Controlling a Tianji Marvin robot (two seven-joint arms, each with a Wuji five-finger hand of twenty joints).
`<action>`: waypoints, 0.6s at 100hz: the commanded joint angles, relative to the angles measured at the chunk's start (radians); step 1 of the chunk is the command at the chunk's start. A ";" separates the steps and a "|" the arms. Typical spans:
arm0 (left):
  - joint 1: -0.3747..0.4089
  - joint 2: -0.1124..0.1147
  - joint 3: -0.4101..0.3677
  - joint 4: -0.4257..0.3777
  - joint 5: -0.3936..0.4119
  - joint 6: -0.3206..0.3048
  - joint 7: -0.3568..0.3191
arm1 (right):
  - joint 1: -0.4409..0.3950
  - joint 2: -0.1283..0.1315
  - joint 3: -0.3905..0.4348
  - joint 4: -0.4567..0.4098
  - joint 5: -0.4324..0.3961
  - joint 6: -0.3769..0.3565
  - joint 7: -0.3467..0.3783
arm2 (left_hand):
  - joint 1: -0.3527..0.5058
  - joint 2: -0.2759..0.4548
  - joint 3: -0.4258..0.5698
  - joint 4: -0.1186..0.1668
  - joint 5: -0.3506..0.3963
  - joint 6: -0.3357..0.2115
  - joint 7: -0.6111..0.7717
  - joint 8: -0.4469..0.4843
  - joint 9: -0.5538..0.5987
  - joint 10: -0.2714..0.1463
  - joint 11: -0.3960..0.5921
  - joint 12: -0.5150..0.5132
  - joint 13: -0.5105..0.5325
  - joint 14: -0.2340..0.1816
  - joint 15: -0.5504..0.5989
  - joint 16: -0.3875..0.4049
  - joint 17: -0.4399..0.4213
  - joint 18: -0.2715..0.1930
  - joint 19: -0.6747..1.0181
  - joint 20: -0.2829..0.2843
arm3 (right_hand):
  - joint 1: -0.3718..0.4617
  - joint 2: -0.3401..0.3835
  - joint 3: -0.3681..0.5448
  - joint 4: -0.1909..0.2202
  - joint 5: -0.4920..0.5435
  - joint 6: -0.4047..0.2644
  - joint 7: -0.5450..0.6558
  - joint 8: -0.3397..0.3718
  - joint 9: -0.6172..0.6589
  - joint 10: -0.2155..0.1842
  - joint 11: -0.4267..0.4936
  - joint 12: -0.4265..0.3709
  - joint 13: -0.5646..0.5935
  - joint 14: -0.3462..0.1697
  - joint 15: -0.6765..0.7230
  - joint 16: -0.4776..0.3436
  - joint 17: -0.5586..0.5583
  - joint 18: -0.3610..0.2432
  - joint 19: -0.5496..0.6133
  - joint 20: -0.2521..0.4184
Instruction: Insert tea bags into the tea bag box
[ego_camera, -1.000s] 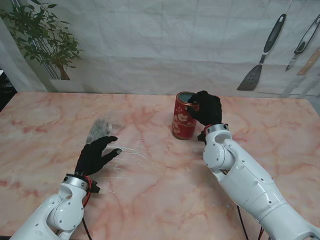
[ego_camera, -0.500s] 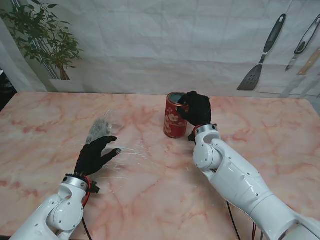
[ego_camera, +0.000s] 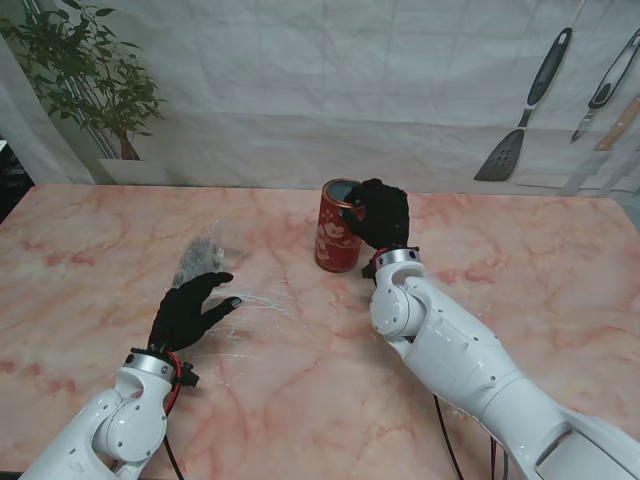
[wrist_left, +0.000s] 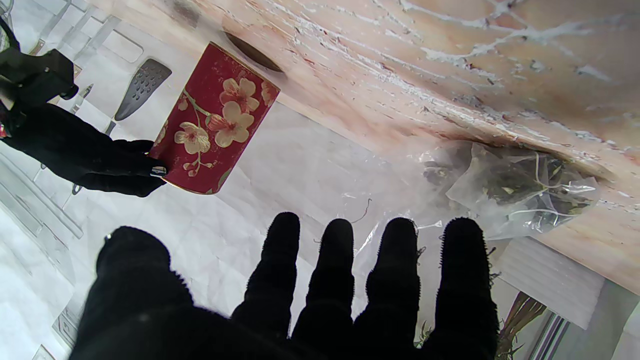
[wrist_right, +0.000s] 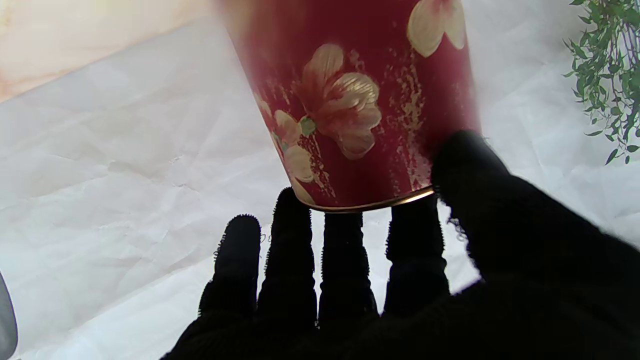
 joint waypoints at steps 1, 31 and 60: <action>0.004 0.000 -0.001 -0.008 0.000 0.004 -0.011 | 0.013 -0.018 -0.010 0.010 -0.004 -0.010 0.005 | -0.009 0.003 0.022 0.028 -0.003 -0.014 -0.001 0.000 0.006 -0.027 -0.012 -0.018 0.007 -0.027 -0.055 -0.008 -0.004 -0.017 -0.027 -0.013 | 0.032 0.054 0.081 0.011 0.049 -0.123 0.118 0.007 -0.002 -0.023 0.020 0.016 0.037 -0.025 0.035 0.019 -0.013 0.008 0.022 -0.015; 0.006 0.000 -0.004 -0.010 0.000 0.004 -0.010 | 0.049 -0.042 -0.062 0.096 -0.008 -0.022 -0.029 | -0.009 0.002 0.022 0.028 -0.003 -0.014 0.000 0.000 0.006 -0.027 -0.012 -0.018 0.009 -0.025 -0.055 -0.008 -0.005 -0.017 -0.028 -0.013 | 0.008 0.044 0.103 0.005 0.050 -0.143 0.130 -0.016 0.002 -0.027 0.037 0.021 0.042 -0.024 0.053 0.022 -0.014 0.008 0.044 -0.024; 0.007 0.000 -0.006 -0.013 0.000 0.006 -0.015 | 0.050 -0.026 -0.078 0.093 -0.020 -0.041 0.021 | -0.008 0.001 0.022 0.028 -0.001 -0.015 0.001 0.001 0.008 -0.028 -0.012 -0.018 0.008 -0.025 -0.055 -0.008 -0.004 -0.016 -0.027 -0.013 | -0.249 -0.083 0.232 0.046 -0.065 -0.079 -0.109 -0.036 -0.038 0.014 0.004 0.019 0.023 0.007 0.053 0.032 -0.021 0.057 0.069 -0.045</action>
